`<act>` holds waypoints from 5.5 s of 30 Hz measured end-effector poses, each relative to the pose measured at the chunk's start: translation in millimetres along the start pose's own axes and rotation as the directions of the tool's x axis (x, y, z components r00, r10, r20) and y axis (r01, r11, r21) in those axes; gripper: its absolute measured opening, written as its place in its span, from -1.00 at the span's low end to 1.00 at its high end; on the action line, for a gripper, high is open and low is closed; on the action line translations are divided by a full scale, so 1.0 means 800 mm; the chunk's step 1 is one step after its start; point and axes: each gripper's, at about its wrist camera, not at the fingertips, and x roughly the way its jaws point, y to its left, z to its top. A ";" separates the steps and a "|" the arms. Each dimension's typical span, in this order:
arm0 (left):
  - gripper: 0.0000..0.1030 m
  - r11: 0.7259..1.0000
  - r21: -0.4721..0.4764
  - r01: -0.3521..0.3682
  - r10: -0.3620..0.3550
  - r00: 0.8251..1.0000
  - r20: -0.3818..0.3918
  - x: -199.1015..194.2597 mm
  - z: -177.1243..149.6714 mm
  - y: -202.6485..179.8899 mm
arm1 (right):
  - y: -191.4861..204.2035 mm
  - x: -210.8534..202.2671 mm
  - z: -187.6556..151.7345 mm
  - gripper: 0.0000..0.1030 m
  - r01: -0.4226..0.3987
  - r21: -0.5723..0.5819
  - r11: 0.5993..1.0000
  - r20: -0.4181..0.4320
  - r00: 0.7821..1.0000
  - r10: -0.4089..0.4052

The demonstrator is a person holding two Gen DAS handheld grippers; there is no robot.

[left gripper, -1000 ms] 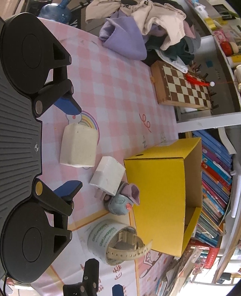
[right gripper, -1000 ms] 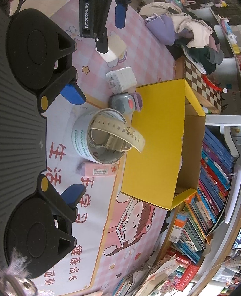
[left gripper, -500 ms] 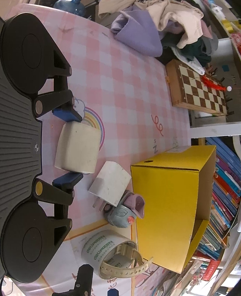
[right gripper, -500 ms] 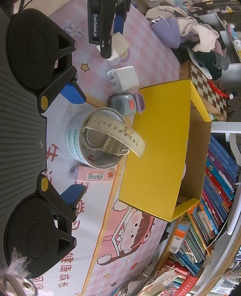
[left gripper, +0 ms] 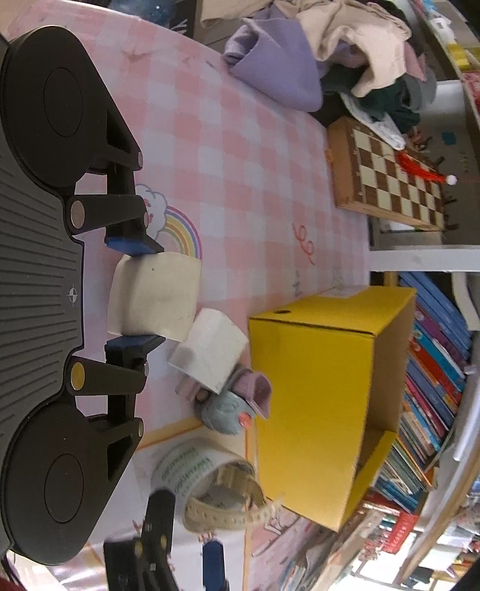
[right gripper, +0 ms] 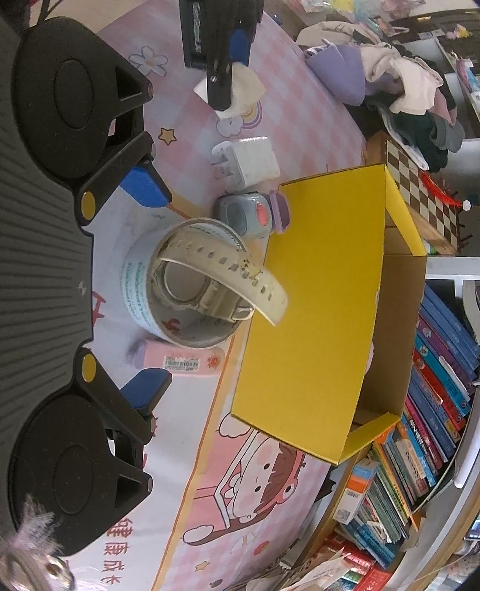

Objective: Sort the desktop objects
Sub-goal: 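Grasp the tape roll rim with the right tool and lift it, then carry the tape roll toward the yellow box while the left tool holds the block, then lower the tape roll and cream block into the yellow box with both tools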

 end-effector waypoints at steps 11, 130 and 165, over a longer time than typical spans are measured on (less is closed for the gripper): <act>-0.27 1.000 0.010 -0.008 0.008 1.000 0.024 -0.015 0.001 -0.004 | 0.008 0.031 0.016 0.84 0.001 -0.046 0.999 -0.042 0.999 -0.003; -0.37 0.974 0.220 0.062 -0.125 0.950 0.286 -0.019 0.169 -0.083 | -0.102 -0.035 0.171 0.62 -0.005 -0.070 0.998 0.354 0.935 0.030; -0.37 0.955 0.297 -0.018 0.004 0.999 0.047 0.124 0.224 -0.086 | -0.071 0.163 0.301 0.62 -0.225 -0.291 0.930 0.047 0.967 0.249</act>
